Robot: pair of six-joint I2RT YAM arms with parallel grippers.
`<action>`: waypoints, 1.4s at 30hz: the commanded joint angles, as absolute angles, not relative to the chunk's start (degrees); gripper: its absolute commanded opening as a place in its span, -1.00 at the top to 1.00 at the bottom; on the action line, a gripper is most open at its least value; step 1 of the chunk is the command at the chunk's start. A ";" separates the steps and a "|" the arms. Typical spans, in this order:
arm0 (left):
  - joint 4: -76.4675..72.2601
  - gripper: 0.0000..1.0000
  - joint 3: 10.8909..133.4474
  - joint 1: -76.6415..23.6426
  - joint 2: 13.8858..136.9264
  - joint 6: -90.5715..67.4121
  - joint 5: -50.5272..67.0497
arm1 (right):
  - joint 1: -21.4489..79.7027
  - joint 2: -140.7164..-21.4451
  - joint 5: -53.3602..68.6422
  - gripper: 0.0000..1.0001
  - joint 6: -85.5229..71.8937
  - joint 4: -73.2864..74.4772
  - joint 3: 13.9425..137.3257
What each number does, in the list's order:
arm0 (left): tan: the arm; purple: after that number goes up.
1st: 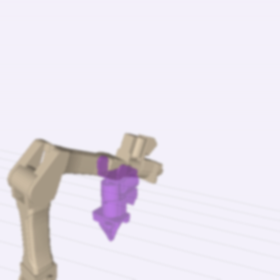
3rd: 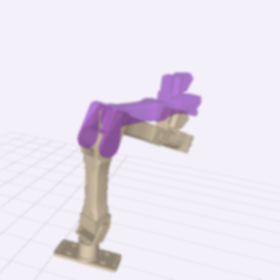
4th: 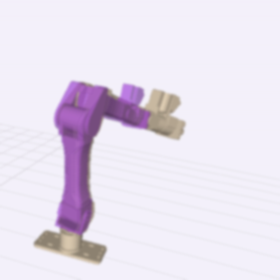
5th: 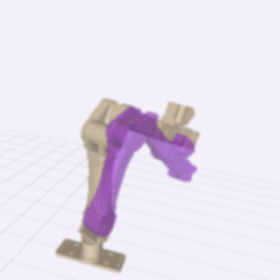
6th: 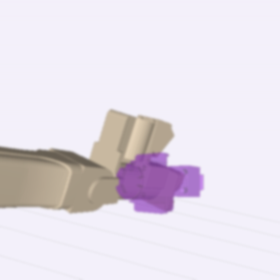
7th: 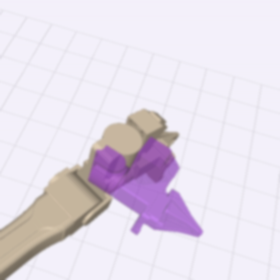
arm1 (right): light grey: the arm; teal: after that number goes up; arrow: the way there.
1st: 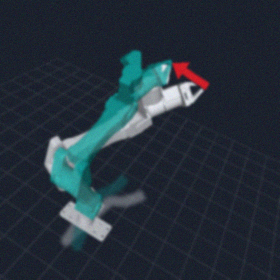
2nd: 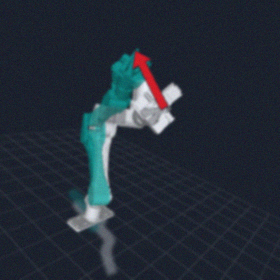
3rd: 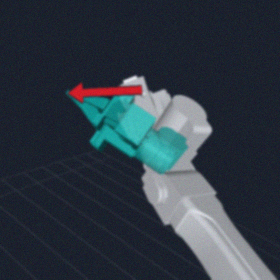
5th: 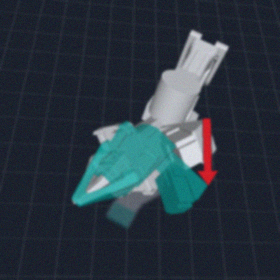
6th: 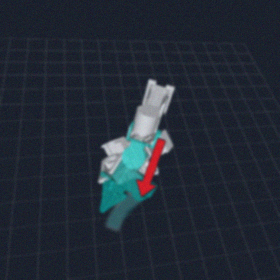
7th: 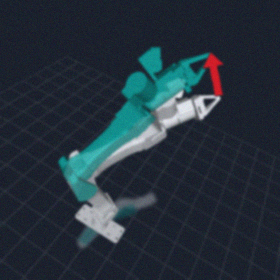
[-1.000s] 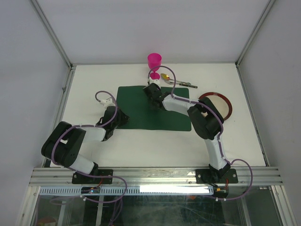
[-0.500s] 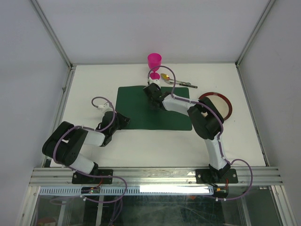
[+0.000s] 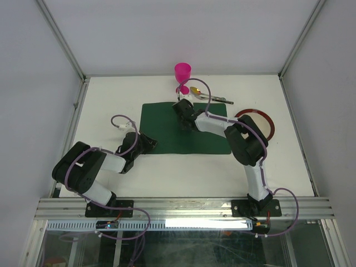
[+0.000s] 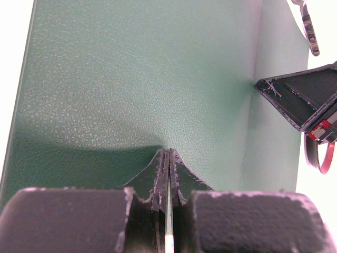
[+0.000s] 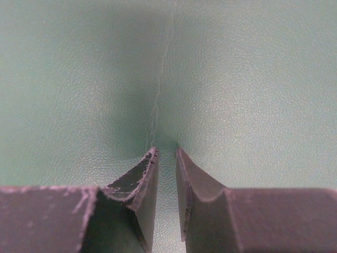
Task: Set the dinner table for one person
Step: Move the napkin to the center of the board.
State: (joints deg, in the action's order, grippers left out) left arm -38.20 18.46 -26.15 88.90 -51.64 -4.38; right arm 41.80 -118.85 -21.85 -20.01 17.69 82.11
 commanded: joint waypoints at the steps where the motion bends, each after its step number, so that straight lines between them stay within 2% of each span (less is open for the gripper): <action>1: -38.27 1.00 18.12 -27.53 89.64 -51.61 -2.54 | 41.31 -116.33 -23.20 0.55 -19.38 19.93 81.11; 18: -37.50 1.00 18.77 -28.39 89.04 -51.59 -3.08 | 41.04 -116.34 -23.25 0.55 -19.25 20.00 81.19; 38: -25.96 1.00 21.85 -28.38 77.20 -47.05 -9.02 | 41.14 -114.81 -23.77 0.55 -19.62 20.56 81.88; 42: -23.48 1.00 23.62 -28.38 75.02 -45.72 -10.18 | 41.13 -113.42 -24.15 0.50 -19.35 20.82 82.30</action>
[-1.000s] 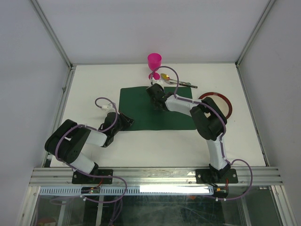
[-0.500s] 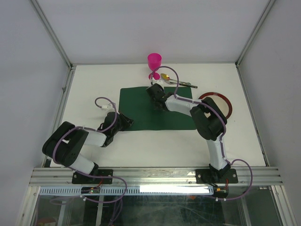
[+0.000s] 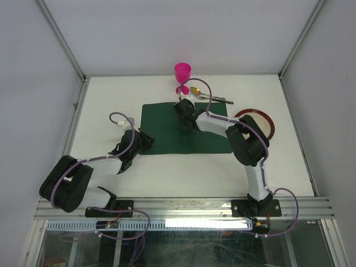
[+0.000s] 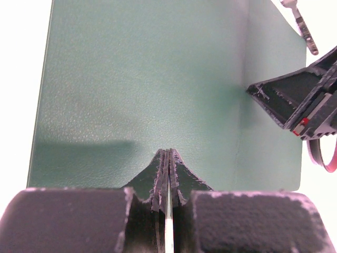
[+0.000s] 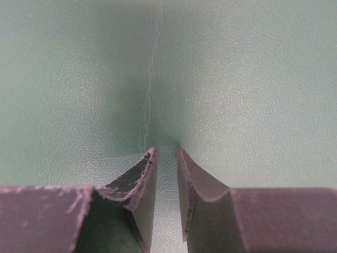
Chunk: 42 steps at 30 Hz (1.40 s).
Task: Set the dinner table for one person
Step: Move the napkin to the center of the board, then pick up the plate at the center of the board.
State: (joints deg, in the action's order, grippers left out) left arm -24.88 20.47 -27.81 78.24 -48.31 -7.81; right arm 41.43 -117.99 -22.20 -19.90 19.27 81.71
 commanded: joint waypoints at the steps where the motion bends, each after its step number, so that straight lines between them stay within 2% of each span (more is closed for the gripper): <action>1: -22.74 1.00 24.23 -28.39 74.48 -45.25 -10.44 | 41.13 -113.05 -24.29 0.47 -19.24 20.94 82.53; 4: -21.10 1.00 25.73 -28.39 72.84 -44.25 -10.97 | 41.18 -111.88 -25.26 0.37 -18.59 22.07 83.92; 6: -20.83 0.86 26.48 -28.39 71.87 -43.18 -10.22 | 41.13 -111.15 -26.03 0.29 -18.26 23.43 85.28; 7: -20.75 0.74 26.72 -28.39 71.33 -42.95 -10.01 | 41.20 -110.33 -26.30 0.24 -17.94 23.80 85.74; 9: -20.39 0.17 27.30 -28.38 70.32 -42.53 -9.67 | 41.26 -108.83 -26.93 0.15 -17.53 24.44 86.43; 11: -19.70 -0.22 28.04 -28.39 69.33 -42.10 -9.36 | 41.31 -107.01 -27.62 0.09 -17.29 25.06 86.92; 16: -18.97 -0.55 30.44 -28.39 67.59 -39.81 -6.63 | 41.03 -101.51 -30.14 -0.04 -15.82 26.47 87.63; 21: -17.82 -0.72 34.59 -28.37 69.59 -37.12 -1.97 | 37.85 -95.34 -30.18 -0.24 -15.96 27.69 85.98; 26: -18.48 -0.75 36.41 -28.39 71.48 -36.40 0.79 | 30.79 -88.72 -30.95 -0.31 -18.12 28.02 80.73; 42: -25.05 -0.74 37.84 -28.40 79.60 -35.33 6.93 | 1.07 -79.41 -24.68 -0.30 -23.39 29.14 64.58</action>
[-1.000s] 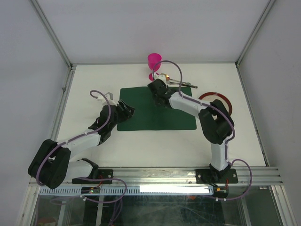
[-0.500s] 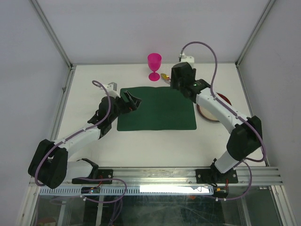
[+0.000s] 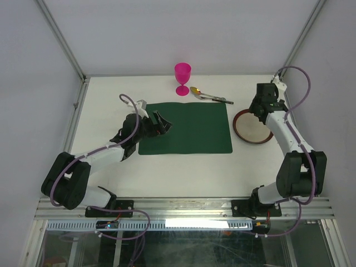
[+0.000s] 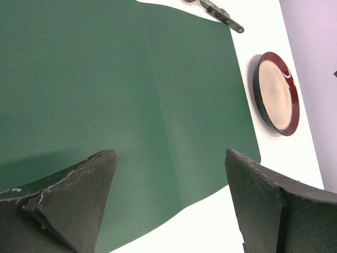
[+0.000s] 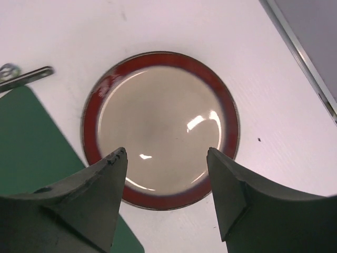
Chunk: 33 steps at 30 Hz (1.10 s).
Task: Set the dinner table for one person
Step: Pick up the plate at the center of the board.
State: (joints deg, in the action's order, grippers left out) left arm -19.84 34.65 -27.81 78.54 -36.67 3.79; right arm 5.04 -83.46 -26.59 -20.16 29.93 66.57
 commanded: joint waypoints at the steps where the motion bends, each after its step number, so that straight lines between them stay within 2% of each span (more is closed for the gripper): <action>1: -25.67 -0.74 38.06 -28.39 80.00 -35.33 7.59 | -0.20 -79.04 -24.08 -0.30 -24.32 28.96 63.71; 12: -29.00 -0.74 39.71 -28.28 86.05 -35.34 11.80 | -8.47 -73.55 -23.64 -0.31 -32.48 30.46 56.33; 33: -35.46 -0.70 40.82 -28.30 92.59 -40.21 18.68 | -9.88 -60.91 -21.46 -0.23 -49.22 24.37 36.87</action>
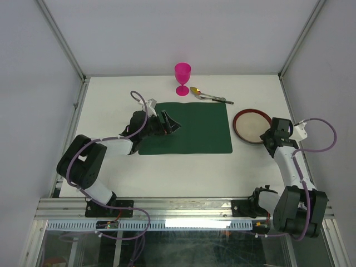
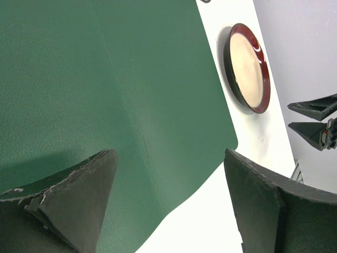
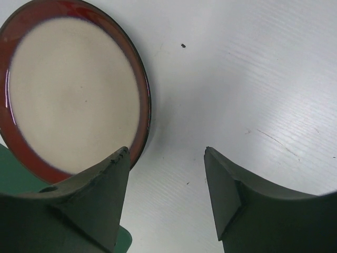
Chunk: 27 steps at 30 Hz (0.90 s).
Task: Set the dinner table for one person
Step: Pick up the plate at the center of the board.
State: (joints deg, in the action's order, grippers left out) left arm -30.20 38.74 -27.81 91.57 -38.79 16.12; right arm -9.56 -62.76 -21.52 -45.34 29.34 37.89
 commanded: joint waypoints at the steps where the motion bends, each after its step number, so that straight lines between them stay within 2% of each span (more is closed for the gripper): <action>1: -35.56 -0.70 40.95 -28.30 92.84 -40.25 18.82 | -9.90 -60.99 -21.33 -0.23 -49.52 23.73 36.39; 14: -36.13 -0.68 41.00 -28.30 94.21 -40.25 18.81 | -9.89 -66.71 -17.34 -0.21 -51.58 11.65 31.98; 27: -34.82 -0.67 42.44 -28.26 94.92 -39.54 18.06 | -10.01 -71.83 -17.25 -0.18 -52.29 7.37 32.70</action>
State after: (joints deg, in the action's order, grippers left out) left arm -32.53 39.99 -27.81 94.76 -40.03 18.13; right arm -9.56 -71.57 -16.36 -50.70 11.66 32.01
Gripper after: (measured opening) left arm 0.839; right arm 0.596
